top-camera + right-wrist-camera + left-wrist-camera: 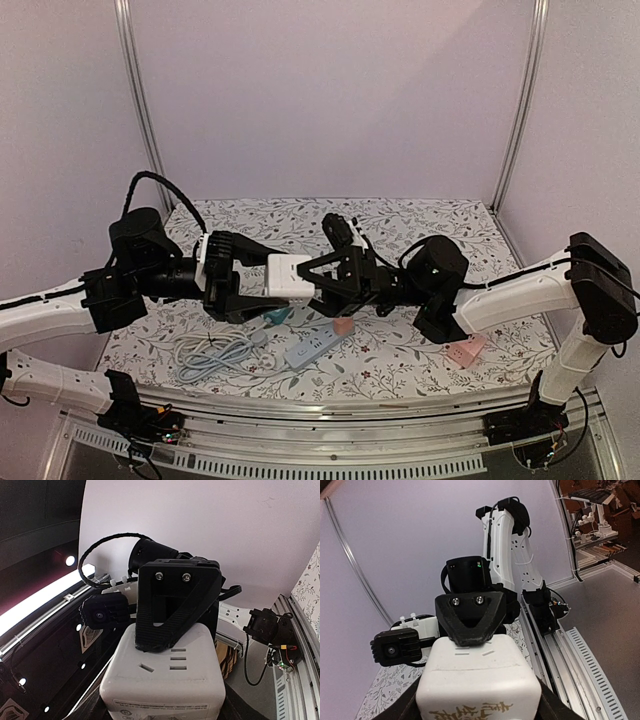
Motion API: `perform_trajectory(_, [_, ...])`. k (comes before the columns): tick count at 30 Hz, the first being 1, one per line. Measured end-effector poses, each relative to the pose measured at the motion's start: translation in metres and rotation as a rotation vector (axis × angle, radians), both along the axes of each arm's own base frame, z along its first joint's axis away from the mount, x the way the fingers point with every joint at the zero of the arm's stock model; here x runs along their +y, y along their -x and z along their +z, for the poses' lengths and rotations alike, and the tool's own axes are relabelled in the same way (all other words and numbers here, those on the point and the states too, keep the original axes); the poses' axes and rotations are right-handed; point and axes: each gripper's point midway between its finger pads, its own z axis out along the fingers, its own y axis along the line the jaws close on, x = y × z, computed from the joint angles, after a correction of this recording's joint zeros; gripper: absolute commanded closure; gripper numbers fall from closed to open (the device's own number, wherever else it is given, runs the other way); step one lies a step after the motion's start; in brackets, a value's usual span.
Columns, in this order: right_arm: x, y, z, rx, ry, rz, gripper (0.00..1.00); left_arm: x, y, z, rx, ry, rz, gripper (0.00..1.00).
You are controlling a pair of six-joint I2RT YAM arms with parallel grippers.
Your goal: Insert the plug
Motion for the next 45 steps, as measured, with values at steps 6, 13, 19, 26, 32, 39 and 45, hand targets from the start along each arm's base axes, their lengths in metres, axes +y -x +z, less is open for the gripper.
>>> perform_trajectory(6, [-0.0006, -0.0003, 0.0012, -0.002, -0.005, -0.001, 1.0, -0.0009, -0.0005, 0.0008, -0.001, 0.002, 0.0, 0.63])
perform_trajectory(13, [-0.0018, -0.0001, 0.0051, -0.006, -0.022, -0.006, 1.0, -0.0013, -0.0011, -0.0006, -0.005, -0.002, 0.003, 0.26])
perform_trajectory(19, [-0.0026, -0.0015, 0.0079, -0.007, -0.035, -0.017, 1.0, -0.0009, -0.0018, -0.0015, -0.007, -0.006, 0.007, 0.26])
perform_trajectory(26, [-0.0022, -0.0024, 0.0073, -0.005, -0.033, -0.021, 1.0, 0.0006, -0.0025, -0.0005, -0.009, -0.006, 0.018, 0.34])
perform_trajectory(32, [-0.0015, -0.0026, 0.0056, -0.008, -0.026, -0.023, 1.0, 0.0006, -0.0045, -0.0016, -0.009, -0.01, 0.029, 0.43])
perform_trajectory(39, [-0.0012, -0.0028, 0.0048, -0.012, -0.023, -0.025, 0.98, 0.0004, -0.005, -0.0024, -0.008, -0.013, 0.031, 0.96])
perform_trajectory(45, [-0.001, -0.0036, 0.0024, -0.022, -0.009, -0.027, 0.39, -0.0005, -0.0048, -0.0041, 0.0, -0.023, 0.026, 1.0])
